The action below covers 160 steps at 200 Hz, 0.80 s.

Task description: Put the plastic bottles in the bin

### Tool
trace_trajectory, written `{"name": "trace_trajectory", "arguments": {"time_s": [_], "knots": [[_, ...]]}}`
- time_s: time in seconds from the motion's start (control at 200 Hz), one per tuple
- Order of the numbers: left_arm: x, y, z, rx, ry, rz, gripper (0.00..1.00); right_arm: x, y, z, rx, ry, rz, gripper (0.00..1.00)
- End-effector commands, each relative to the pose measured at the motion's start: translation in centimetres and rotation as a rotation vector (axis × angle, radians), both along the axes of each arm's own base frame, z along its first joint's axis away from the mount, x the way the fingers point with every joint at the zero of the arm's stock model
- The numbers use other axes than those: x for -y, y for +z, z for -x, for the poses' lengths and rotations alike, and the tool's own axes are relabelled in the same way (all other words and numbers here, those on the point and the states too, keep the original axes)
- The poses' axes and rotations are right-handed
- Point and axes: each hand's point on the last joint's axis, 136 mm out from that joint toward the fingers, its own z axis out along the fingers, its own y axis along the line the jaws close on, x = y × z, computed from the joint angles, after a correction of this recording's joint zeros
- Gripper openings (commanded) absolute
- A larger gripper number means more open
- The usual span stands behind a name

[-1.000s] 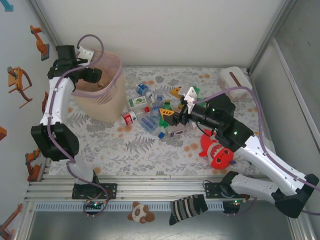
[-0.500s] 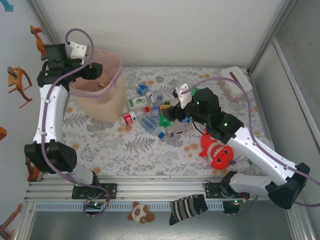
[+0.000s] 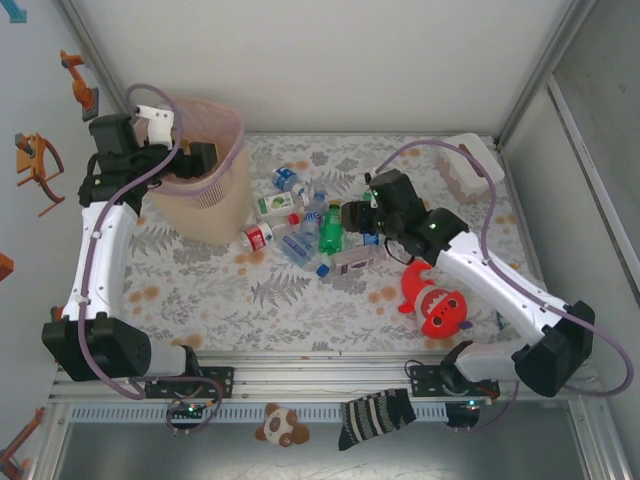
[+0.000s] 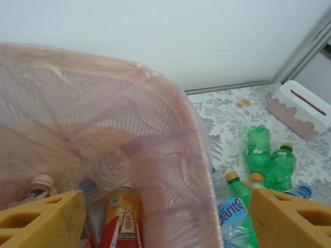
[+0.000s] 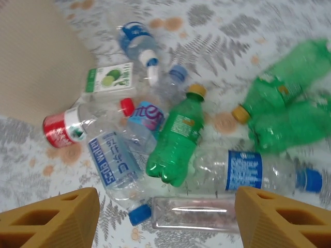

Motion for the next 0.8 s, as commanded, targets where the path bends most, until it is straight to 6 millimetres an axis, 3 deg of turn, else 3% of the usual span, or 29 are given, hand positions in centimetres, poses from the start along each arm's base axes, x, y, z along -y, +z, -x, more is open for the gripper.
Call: {"name": "trace_trajectory", "arguments": {"time_s": [0.0, 0.14, 0.386, 0.641, 0.796], "knots": [[0.7, 2.0, 0.6, 0.069, -0.035, 0.048, 0.82, 3.4, -2.9, -0.2, -0.139, -0.400, -0.111, 0.68], [0.7, 1.4, 0.6, 0.062, -0.039, 0.059, 0.82, 4.9, -7.6, 1.3, -0.356, -0.710, -0.146, 0.67], [1.0, 0.9, 0.7, 0.041, -0.049, 0.085, 0.81, 0.7, -14.3, 2.7, -0.623, -0.834, -0.238, 0.70], [0.8, 0.7, 1.1, 0.044, -0.047, 0.081, 0.81, -1.3, -17.1, 2.6, -0.726, -0.896, -0.282, 0.79], [0.7, 1.0, 1.1, 0.048, -0.048, 0.092, 0.81, -2.4, -18.3, 2.2, -0.761, -0.898, -0.306, 0.79]]}}
